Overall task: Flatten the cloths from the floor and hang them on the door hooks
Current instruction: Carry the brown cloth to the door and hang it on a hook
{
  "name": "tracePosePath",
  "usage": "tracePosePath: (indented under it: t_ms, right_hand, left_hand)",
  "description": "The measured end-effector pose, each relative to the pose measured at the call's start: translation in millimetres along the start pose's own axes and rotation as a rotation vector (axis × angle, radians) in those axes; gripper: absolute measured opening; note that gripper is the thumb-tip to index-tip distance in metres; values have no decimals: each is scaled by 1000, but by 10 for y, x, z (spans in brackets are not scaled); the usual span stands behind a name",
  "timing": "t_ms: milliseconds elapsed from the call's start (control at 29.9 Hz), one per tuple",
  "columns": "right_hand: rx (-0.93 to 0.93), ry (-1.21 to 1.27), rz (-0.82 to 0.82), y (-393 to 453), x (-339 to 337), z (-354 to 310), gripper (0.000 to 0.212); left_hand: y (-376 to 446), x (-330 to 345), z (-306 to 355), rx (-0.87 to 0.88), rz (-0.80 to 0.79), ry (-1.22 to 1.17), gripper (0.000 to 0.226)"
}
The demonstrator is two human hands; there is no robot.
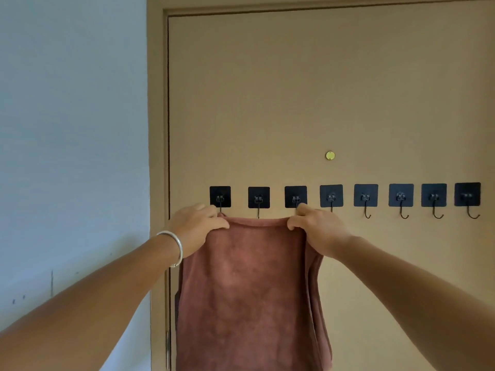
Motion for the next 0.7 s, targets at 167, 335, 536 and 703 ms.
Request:
tracePosePath:
  t_ms: [167,335,536,703]
  right_hand:
    - [60,13,-58,603,365,159,52]
    - [84,-59,-62,963,674,237,48]
    - [80,-144,-46,1183,842,125,43]
    - [57,-277,-111,1144,944,-34,31]
  left_hand:
    - [480,381,-141,-32,-114,109,70]
    - [835,697,-211,-134,-151,140,64]
    - [967,993,-242,-156,-187,133,65]
    - [968,1109,-123,-39,-192,143,45]
Point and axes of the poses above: each hand's wrist, its own y-axis towards the middle knuckle, its own x-axis out of the palm, z = x × y, the point moved 2 cm from there along y, towards the middle knuckle, and after that the axes turned 9 degrees about x, right-handed, at the moved point
